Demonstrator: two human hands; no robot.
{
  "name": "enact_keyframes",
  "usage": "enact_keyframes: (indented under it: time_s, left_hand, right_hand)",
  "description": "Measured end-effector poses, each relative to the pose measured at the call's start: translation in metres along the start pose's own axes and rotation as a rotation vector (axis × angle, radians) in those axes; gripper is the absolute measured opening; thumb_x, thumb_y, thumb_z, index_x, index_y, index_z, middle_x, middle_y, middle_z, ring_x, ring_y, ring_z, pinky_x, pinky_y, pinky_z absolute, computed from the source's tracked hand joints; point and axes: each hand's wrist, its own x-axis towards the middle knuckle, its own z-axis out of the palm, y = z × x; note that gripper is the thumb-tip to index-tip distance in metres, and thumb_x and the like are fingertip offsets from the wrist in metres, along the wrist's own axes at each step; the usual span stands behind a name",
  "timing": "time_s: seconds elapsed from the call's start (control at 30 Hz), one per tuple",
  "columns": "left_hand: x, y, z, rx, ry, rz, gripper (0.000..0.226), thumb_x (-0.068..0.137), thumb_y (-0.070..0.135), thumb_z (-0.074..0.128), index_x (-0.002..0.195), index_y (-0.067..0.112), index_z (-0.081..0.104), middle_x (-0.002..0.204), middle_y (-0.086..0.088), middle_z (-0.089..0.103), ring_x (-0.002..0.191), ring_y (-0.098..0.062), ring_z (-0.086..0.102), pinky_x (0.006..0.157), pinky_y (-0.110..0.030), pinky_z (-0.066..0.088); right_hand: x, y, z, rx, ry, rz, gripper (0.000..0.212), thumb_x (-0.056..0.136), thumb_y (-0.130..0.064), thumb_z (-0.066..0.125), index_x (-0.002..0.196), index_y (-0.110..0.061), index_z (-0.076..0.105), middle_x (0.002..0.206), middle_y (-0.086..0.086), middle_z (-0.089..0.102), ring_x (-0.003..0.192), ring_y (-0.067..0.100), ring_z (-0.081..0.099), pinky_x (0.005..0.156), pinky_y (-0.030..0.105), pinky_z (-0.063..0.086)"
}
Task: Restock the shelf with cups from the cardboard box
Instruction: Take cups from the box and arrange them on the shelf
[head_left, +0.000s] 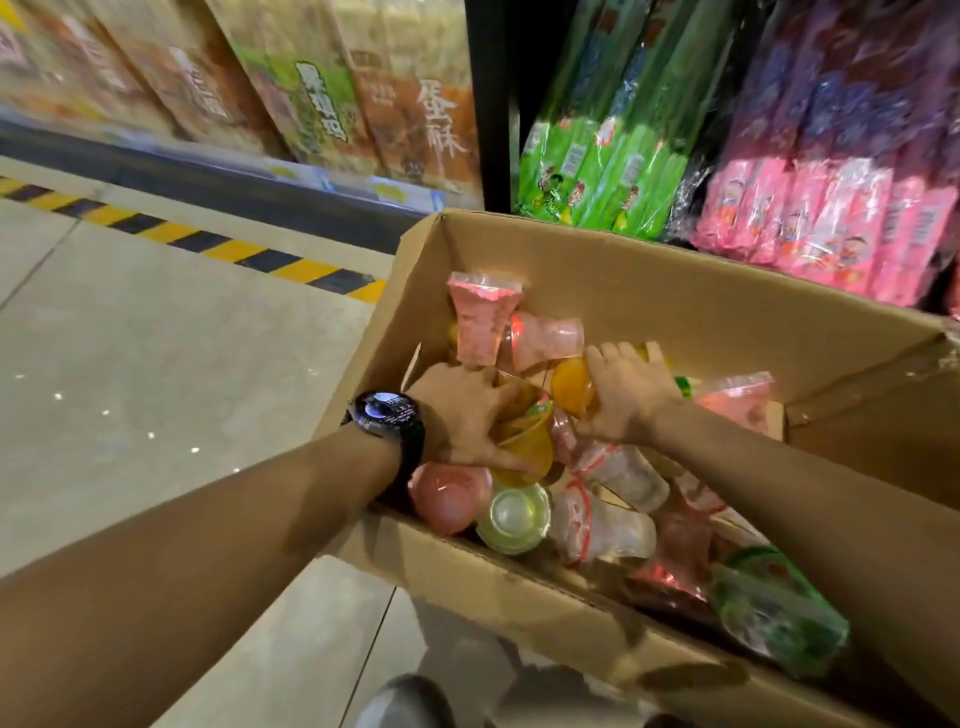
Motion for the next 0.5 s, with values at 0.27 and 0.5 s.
enact_keyframes:
  time_s: [0.27, 0.5]
  left_hand:
    - [-0.003, 0.007, 0.004, -0.04, -0.03, 0.049, 0.094, 0.07, 0.081, 0.057, 0.148, 0.035, 0.031, 0.129, -0.004, 0.059, 0.124, -0.029, 0.046, 0.107, -0.041, 0.033]
    - [0.002, 0.012, -0.007, -0.247, 0.148, 0.04, 0.094, 0.068, 0.057, 0.079, 0.144, 0.025, 0.033, 0.129, -0.008, 0.04, 0.105, -0.027, 0.058, 0.09, -0.038, 0.051]
  right_hand:
    - [-0.012, -0.002, -0.003, 0.209, 0.128, 0.015, 0.081, 0.068, -0.06, 0.067, 0.132, -0.018, 0.038, 0.122, 0.005, 0.047, 0.122, 0.026, 0.043, 0.117, 0.056, 0.014]
    - [-0.03, 0.008, -0.04, 0.36, 0.3, -0.089, 0.079, 0.06, -0.04, 0.078, 0.128, -0.022, 0.041, 0.115, 0.007, 0.032, 0.11, 0.025, 0.034, 0.084, 0.043, 0.048]
